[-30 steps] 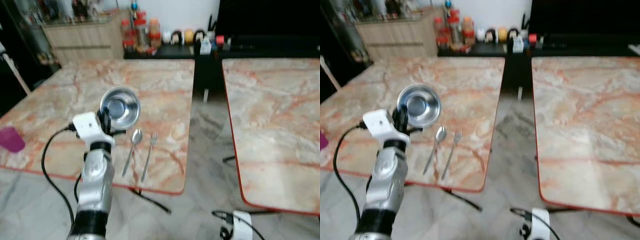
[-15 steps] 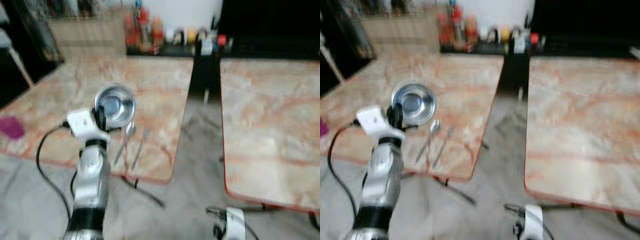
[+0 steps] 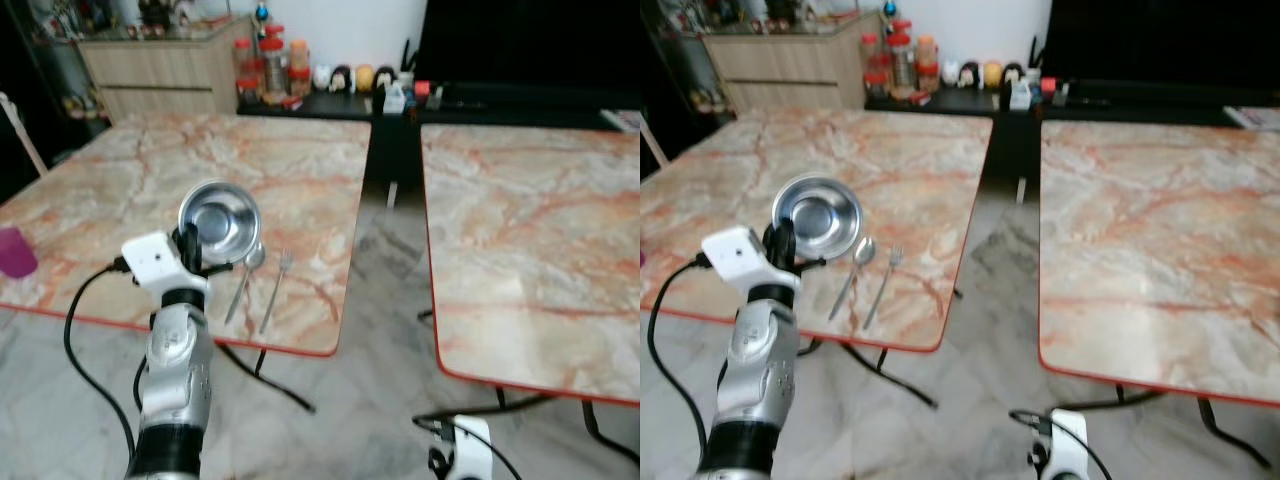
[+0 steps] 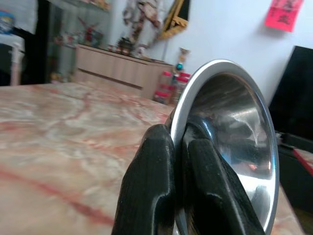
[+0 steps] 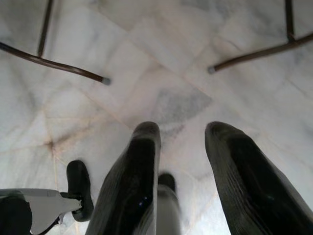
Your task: Setting the table
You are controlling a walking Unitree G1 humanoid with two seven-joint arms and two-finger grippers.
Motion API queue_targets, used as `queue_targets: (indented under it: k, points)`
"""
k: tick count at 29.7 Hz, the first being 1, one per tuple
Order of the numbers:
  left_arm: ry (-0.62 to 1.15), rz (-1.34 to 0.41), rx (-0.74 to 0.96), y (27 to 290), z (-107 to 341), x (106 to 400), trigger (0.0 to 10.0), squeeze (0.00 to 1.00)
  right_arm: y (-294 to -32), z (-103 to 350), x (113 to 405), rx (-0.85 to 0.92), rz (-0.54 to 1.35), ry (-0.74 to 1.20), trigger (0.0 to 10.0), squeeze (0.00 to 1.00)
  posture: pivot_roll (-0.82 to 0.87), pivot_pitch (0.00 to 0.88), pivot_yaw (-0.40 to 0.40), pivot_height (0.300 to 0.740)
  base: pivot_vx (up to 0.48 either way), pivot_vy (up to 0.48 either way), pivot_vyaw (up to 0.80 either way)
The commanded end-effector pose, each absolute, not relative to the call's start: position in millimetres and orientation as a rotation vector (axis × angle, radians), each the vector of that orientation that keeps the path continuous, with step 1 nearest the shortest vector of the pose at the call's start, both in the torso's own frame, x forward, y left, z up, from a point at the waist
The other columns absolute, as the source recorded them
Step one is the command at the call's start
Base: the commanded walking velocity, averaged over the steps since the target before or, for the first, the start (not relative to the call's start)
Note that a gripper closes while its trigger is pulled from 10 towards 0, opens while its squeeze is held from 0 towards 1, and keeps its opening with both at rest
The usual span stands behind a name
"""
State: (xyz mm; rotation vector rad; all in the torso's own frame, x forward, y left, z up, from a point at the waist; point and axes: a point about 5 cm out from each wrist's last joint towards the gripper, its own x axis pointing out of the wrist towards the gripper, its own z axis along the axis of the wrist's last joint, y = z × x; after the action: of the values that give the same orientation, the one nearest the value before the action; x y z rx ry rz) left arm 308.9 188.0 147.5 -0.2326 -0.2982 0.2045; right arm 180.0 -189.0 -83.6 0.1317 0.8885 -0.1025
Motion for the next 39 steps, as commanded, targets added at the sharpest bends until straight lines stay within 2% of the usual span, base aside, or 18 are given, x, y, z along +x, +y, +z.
queue_targets:
  k: [1, 21, 39]
  points:
    - [-0.317, 0.218, -0.231, 191.7, 149.9, 305.7, 10.0, 0.00, -190.3, -83.4, 180.5, 0.121, -0.101, 0.893, 10.0, 0.00, 0.10, 0.013, -0.001, 0.740, 0.000, -0.480, 0.00]
    - [-0.306, 0.196, -0.227, 190.0, 151.0, 304.1, 10.0, 0.00, -186.9, -86.3, 174.8, 0.143, -0.115, 0.900, 10.0, 0.00, 0.09, 0.040, 0.025, 0.740, 0.000, -0.480, 0.00]
    - [-0.315, 0.128, -0.242, 177.1, 157.0, 307.2, 10.0, 0.00, -189.5, -84.5, 177.3, 0.123, -0.099, 0.888, 10.0, 0.00, 0.08, 0.000, 0.028, 0.740, 0.000, -0.480, 0.00]
